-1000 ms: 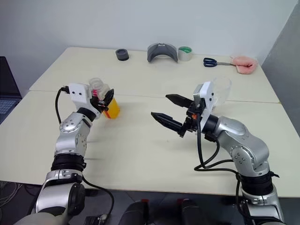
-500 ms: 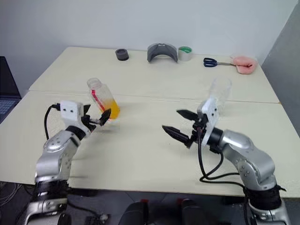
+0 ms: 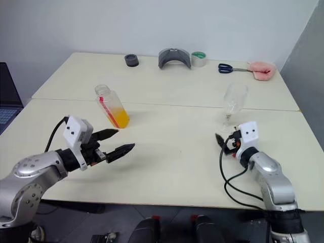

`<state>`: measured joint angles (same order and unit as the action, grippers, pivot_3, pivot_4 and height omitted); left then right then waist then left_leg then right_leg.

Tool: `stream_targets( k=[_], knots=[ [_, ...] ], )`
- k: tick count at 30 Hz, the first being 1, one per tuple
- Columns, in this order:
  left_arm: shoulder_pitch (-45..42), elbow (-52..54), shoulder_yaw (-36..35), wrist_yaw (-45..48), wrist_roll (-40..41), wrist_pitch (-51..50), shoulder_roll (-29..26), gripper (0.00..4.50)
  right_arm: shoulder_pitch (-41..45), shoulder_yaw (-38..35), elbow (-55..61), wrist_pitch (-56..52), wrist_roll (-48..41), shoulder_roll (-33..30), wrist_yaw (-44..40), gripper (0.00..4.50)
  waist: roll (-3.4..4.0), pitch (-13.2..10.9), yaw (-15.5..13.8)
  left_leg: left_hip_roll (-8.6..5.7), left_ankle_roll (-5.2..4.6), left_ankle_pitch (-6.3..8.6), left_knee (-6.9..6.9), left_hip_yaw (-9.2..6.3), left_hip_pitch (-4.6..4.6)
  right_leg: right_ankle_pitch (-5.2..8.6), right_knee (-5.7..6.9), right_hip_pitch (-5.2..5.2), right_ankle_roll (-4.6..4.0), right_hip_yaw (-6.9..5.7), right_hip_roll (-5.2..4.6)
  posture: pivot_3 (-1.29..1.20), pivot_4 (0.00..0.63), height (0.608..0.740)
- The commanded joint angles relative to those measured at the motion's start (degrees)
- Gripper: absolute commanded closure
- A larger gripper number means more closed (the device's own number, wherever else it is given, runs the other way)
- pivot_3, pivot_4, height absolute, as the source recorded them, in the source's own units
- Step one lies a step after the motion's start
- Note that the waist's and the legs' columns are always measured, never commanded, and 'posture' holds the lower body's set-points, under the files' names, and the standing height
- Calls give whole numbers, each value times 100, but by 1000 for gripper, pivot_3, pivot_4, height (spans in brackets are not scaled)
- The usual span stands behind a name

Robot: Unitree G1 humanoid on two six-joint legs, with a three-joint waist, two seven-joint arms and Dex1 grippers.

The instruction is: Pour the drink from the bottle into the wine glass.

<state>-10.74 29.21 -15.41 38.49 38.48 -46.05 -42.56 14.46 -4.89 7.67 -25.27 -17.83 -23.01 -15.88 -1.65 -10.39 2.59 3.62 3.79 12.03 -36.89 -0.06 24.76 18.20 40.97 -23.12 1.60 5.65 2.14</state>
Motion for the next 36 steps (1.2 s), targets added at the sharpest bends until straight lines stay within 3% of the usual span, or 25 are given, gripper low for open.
stream_targets(
  k=[1, 21, 25, 34, 36],
  knots=[
    [-332, 136, 182, 203, 309, -109, -67, 19, 373, -169, -416, 358, 165, 274, 264, 0, 0, 0, 35, 0, 0, 0, 1, 0, 0, 0, 0, 0, -1, 1, 0, 0, 150, 740],
    [-734, -189, 682, 197, 149, 121, 245, 19, 1552, -290, -2579, 1752, 467, 922, 403, 0, 0, 0, 69, -1, 0, 0, 6, 2, 1, -15, 0, -3, -27, 2, -1, 0, 150, 740],
    [-811, -269, 740, 217, 112, 149, 254, 0, 1694, -394, -2881, 2103, 507, 999, 415, 884, 1, 0, 69, -1, 0, 0, 6, 2, 1, -16, 0, -3, -27, 2, -1, 0, 150, 740],
    [-844, -350, 759, 219, 55, 188, 270, 0, 1700, -357, -2996, 2319, 600, 991, 317, 4056, 1, 0, 69, -1, 0, 0, 6, 1, 1, -16, 1, -2, -28, 2, -2, 0, 150, 740],
    [-762, -275, 726, 185, 57, 202, 278, 0, 1722, -234, -2975, 2367, 685, 985, 226, 4377, 1, 0, 69, -1, 0, 0, 6, 2, 1, -16, 1, -2, -28, 2, -3, 0, 150, 740]
  ],
)
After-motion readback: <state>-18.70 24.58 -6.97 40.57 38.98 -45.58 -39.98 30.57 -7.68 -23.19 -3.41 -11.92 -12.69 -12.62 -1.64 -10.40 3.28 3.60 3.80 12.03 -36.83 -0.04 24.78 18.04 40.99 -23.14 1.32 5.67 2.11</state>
